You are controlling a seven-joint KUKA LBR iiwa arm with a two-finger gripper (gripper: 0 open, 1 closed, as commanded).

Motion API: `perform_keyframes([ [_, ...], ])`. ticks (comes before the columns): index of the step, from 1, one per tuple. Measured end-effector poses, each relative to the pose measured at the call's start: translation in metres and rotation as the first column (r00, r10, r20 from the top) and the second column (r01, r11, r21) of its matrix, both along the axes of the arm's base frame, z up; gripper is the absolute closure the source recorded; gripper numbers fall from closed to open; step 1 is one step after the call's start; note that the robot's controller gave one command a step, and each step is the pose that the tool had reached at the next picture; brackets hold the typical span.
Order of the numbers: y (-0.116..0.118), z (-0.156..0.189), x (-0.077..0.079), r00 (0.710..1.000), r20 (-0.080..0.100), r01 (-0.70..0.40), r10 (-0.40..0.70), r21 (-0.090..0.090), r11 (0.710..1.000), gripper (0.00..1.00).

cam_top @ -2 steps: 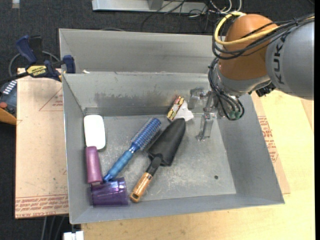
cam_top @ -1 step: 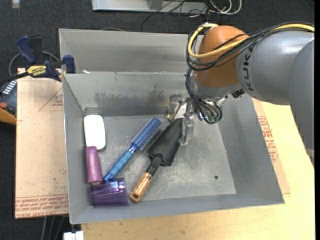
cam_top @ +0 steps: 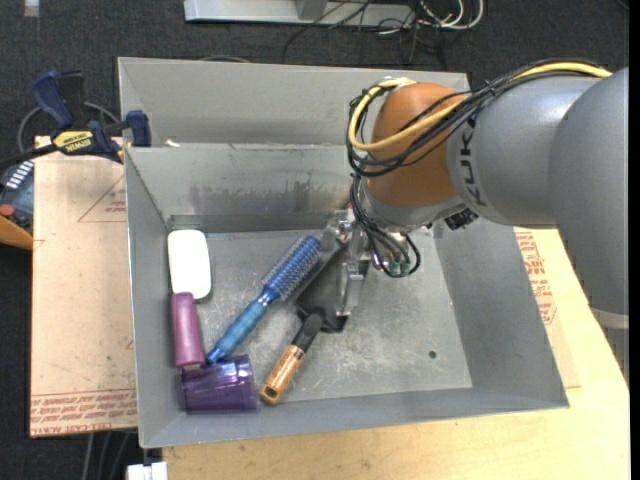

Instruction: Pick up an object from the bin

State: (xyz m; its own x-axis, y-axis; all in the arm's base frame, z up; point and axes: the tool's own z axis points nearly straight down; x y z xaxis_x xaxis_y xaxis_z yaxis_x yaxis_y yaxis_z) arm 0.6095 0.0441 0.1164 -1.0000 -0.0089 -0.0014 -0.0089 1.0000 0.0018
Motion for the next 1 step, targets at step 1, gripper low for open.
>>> perform_keyframes([
  [1,-0.0095,-0.0472,-0.0053,0.983,0.003,-0.181,0.181,0.001,0.983,0.00],
])
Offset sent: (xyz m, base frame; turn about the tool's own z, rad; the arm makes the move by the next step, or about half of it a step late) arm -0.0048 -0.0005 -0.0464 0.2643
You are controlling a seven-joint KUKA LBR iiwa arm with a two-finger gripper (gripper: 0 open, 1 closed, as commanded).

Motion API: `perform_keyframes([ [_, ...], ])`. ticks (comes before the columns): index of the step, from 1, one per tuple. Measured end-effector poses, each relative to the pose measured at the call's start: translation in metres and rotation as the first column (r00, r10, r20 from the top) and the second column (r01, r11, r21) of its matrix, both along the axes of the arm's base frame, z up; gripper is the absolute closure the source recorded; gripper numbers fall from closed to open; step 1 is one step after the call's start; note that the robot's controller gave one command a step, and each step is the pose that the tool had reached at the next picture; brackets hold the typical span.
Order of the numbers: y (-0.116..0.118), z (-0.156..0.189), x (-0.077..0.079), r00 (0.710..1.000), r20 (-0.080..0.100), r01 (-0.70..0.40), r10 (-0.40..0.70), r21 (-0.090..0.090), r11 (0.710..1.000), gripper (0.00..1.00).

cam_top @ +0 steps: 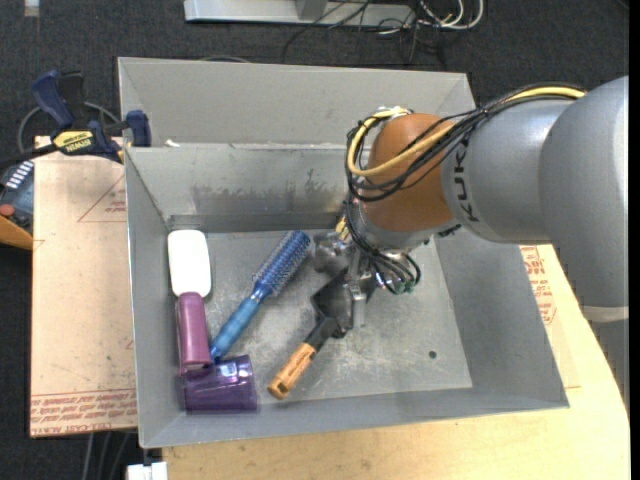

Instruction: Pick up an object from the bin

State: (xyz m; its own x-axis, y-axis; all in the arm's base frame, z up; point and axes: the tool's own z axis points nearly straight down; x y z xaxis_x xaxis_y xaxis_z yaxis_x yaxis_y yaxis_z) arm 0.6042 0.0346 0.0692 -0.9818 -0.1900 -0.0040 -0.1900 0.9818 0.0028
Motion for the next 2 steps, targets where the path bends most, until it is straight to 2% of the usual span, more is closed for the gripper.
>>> perform_keyframes([
  [1,0.0086,0.0032,0.0026,0.903,0.003,0.429,-0.429,0.001,0.903,1.00],
  [2,0.0087,0.0032,0.0026,0.903,0.003,0.429,-0.429,0.001,0.903,1.00],
])
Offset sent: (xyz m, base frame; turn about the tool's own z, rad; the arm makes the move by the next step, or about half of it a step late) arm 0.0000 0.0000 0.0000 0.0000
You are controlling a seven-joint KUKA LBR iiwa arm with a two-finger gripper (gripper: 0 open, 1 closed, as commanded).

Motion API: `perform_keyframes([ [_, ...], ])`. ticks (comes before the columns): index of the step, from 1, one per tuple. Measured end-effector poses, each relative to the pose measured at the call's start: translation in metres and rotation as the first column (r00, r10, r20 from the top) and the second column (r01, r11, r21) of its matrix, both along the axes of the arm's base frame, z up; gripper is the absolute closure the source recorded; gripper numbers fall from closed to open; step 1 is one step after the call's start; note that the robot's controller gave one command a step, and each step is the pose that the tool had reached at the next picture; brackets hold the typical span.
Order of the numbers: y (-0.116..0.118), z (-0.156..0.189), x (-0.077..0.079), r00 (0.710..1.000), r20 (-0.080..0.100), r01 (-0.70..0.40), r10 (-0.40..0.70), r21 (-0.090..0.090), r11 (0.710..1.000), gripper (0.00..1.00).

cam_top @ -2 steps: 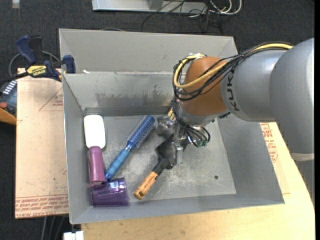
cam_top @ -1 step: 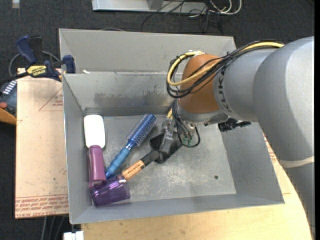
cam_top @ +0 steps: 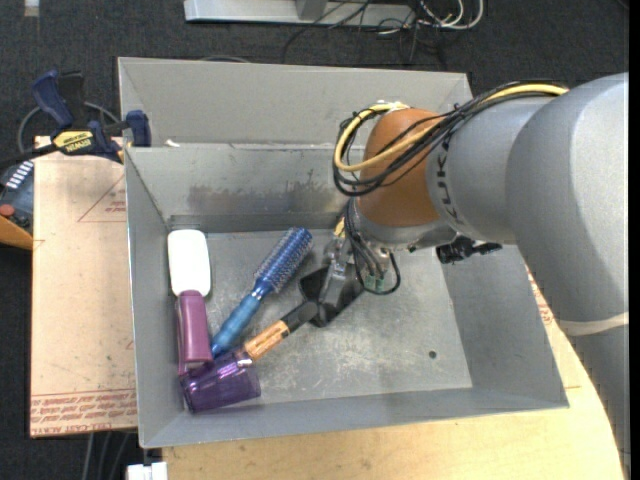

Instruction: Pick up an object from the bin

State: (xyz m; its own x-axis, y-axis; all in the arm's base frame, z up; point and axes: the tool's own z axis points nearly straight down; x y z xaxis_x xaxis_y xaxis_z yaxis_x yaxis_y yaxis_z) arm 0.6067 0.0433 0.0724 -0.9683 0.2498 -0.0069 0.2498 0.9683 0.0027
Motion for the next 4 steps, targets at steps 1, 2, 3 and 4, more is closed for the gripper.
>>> perform_keyframes([
  [1,-0.010,0.092,-0.012,1.000,-0.005,0.027,-0.027,0.001,1.000,1.00],
  [2,-0.005,0.032,0.003,0.999,0.006,0.048,-0.048,0.001,0.999,1.00],
  [3,0.005,0.057,-0.007,0.995,-0.007,0.099,-0.099,0.001,0.995,1.00],
  [4,-0.002,0.011,-0.008,0.998,0.004,0.069,-0.069,0.001,0.998,1.00],
])
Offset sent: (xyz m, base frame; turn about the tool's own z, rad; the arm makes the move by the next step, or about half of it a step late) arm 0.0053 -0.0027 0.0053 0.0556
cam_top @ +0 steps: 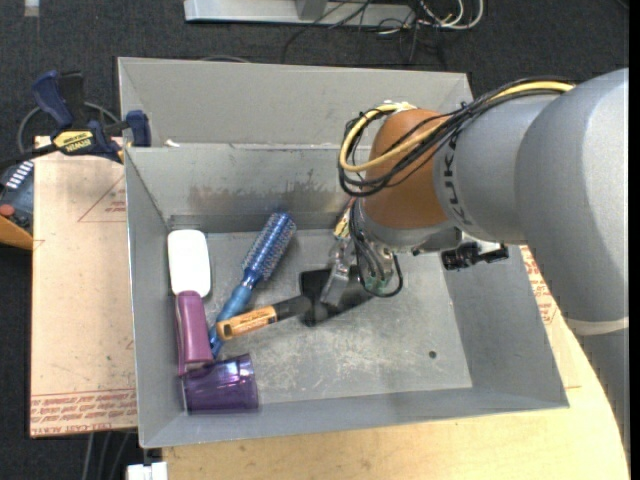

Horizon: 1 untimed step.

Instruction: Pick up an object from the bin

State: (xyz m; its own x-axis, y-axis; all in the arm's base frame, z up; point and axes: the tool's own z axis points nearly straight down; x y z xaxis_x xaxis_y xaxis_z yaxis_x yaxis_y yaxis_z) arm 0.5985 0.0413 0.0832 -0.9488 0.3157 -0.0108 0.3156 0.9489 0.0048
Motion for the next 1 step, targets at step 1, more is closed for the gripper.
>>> perform_keyframes([
  [1,0.0001,0.0000,0.0000,1.000,0.000,-0.001,0.001,0.000,1.000,1.00],
])
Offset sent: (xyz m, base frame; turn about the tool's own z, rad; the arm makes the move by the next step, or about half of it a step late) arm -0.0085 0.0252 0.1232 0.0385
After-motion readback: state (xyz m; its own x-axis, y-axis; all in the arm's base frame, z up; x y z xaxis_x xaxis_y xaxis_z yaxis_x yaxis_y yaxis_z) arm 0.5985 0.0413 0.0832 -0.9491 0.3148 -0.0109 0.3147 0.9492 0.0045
